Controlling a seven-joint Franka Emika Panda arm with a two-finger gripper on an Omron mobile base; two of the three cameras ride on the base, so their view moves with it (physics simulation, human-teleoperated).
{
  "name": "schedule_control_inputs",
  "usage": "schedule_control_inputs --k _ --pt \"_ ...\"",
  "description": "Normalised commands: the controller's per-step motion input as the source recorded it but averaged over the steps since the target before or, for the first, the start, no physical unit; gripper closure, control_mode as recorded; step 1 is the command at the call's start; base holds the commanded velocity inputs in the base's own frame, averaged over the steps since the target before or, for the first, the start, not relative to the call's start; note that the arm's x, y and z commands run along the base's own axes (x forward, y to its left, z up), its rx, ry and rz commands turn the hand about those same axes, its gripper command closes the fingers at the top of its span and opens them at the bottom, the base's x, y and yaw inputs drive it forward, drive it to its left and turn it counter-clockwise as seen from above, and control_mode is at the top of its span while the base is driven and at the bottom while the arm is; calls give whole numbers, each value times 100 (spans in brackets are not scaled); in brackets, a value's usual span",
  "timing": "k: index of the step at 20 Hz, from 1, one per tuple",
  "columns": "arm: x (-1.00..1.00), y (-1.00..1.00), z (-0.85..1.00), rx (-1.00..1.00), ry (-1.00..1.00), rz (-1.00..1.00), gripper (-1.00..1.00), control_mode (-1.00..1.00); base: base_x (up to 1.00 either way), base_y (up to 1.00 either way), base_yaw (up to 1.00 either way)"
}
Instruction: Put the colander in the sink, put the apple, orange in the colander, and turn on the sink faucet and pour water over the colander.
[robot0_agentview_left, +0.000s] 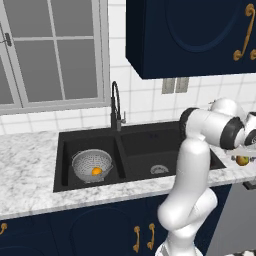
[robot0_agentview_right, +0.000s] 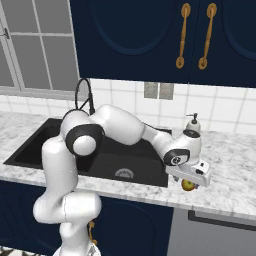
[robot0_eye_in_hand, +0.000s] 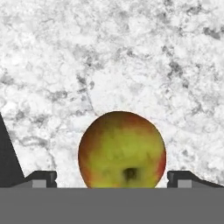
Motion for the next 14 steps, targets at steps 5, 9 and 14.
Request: schedule_control_inputs --k 5,9,14 --pt "11 -21 -22 0 1 0 -100 -100 0 0 0" --pt "8 -23 -16 0 0 0 -100 -100 0 0 0" --pt "0 4 -21 0 0 0 -100 -100 0 0 0"
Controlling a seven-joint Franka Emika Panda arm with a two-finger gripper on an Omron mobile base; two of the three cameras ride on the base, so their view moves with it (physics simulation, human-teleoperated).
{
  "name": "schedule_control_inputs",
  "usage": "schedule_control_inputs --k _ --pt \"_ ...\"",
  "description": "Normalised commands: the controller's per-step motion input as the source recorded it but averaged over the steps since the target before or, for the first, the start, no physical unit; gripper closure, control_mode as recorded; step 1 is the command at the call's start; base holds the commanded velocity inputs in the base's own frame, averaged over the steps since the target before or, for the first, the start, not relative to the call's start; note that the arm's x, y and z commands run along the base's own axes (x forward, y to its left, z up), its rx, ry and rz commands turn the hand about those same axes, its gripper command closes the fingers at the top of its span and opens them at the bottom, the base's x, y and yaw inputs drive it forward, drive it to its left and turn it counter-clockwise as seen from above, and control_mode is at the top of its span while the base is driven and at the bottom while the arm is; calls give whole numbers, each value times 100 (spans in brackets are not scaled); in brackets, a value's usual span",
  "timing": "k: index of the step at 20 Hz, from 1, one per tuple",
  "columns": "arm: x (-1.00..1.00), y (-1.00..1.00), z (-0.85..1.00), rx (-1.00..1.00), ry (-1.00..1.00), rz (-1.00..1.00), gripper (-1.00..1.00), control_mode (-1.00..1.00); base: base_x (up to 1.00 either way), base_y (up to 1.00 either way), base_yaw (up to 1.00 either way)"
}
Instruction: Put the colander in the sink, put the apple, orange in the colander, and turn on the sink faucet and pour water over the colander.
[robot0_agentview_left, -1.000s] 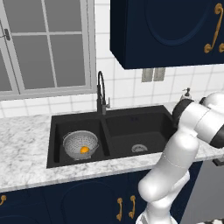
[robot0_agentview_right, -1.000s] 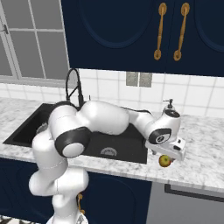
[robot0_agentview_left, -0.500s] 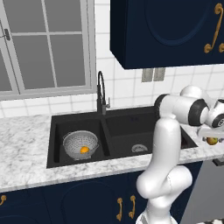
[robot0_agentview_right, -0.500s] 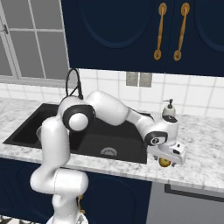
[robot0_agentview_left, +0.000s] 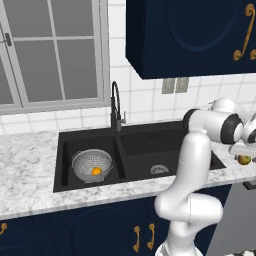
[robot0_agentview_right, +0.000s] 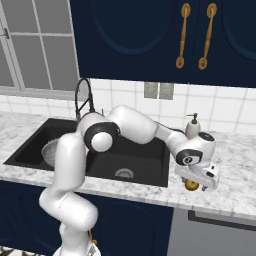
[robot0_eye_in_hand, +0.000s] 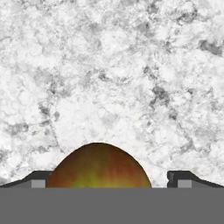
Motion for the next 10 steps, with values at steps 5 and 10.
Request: schedule_control_inputs --k 5,10 --pt "-18 39 -29 0 0 -1 -100 -100 0 0 0" --pt "-12 54 -26 0 0 -7 100 -100 0 0 0"
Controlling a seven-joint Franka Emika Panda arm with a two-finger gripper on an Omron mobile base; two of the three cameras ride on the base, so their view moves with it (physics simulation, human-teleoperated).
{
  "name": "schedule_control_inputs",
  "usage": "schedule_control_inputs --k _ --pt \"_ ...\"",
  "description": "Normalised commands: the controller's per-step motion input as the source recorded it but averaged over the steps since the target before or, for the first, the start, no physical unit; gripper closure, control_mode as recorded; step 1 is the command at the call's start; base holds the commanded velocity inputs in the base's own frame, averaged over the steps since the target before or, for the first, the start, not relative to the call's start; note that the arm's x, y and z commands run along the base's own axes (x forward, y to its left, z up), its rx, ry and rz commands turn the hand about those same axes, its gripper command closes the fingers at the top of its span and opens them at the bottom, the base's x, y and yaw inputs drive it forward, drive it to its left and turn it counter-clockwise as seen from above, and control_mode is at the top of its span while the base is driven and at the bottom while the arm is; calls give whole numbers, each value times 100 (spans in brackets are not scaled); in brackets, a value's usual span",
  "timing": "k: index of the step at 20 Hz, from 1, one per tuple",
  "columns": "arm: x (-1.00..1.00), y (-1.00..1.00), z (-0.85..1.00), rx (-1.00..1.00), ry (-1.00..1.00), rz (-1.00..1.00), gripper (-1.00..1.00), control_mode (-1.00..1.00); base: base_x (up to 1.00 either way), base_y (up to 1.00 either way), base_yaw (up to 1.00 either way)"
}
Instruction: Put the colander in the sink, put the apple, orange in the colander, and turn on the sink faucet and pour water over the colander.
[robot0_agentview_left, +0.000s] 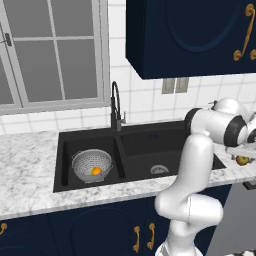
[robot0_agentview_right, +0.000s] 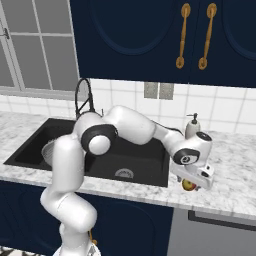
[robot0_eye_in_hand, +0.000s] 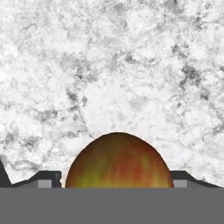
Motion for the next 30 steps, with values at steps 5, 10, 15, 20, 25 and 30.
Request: schedule_control_inputs --k 5,10,15,20,25,30 --pt "-4 18 -11 0 0 -8 100 -100 0 0 0" --pt "-39 22 29 1 1 0 100 -100 0 0 0" --pt "-31 61 75 -2 -2 12 100 -100 0 0 0" --pt "-11 91 59 -21 -1 31 100 -100 0 0 0" --pt "-7 100 44 -25 -1 17 100 -100 0 0 0" --pt "-6 100 33 -16 0 8 100 -100 0 0 0"
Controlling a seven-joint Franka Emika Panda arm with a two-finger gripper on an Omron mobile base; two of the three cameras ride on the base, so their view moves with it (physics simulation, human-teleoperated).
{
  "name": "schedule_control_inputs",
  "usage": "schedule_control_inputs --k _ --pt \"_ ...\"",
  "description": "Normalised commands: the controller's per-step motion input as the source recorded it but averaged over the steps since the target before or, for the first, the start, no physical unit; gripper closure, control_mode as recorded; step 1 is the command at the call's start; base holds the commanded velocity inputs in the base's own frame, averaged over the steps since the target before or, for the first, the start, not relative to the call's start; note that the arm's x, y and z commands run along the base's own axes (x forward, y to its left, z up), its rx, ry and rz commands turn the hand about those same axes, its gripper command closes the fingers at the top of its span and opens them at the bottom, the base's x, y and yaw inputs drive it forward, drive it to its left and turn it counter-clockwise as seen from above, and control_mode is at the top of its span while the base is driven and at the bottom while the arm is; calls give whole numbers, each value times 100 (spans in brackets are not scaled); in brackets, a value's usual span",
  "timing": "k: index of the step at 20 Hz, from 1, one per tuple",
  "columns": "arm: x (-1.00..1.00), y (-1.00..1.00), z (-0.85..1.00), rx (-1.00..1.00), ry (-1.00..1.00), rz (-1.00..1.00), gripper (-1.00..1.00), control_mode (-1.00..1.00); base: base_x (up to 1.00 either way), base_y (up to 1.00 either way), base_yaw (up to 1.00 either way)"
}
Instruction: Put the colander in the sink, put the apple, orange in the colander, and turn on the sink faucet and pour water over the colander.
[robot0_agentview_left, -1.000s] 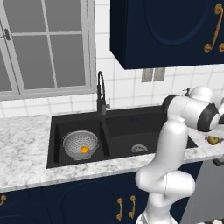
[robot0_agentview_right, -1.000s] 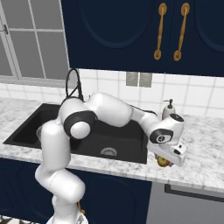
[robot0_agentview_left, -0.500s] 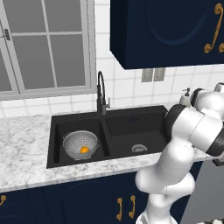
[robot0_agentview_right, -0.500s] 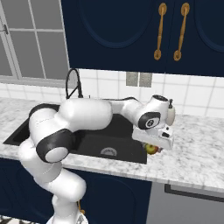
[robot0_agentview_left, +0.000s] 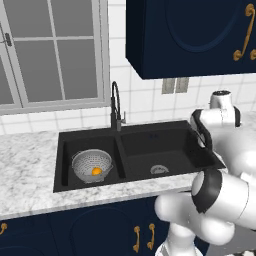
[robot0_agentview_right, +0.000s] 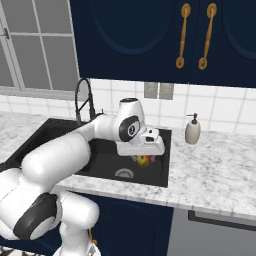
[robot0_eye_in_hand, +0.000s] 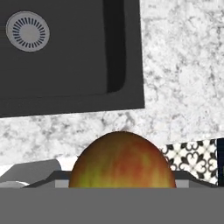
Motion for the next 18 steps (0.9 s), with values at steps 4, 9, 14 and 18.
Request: schedule_control_inputs --k 4,9,14,18 --pt "0 100 25 -2 3 12 100 -100 0 0 0" --pt "0 100 15 0 4 7 100 -100 0 0 0" --pt "0 100 19 0 8 5 100 -100 0 0 0" --pt "1 100 8 1 11 1 100 -100 0 0 0"
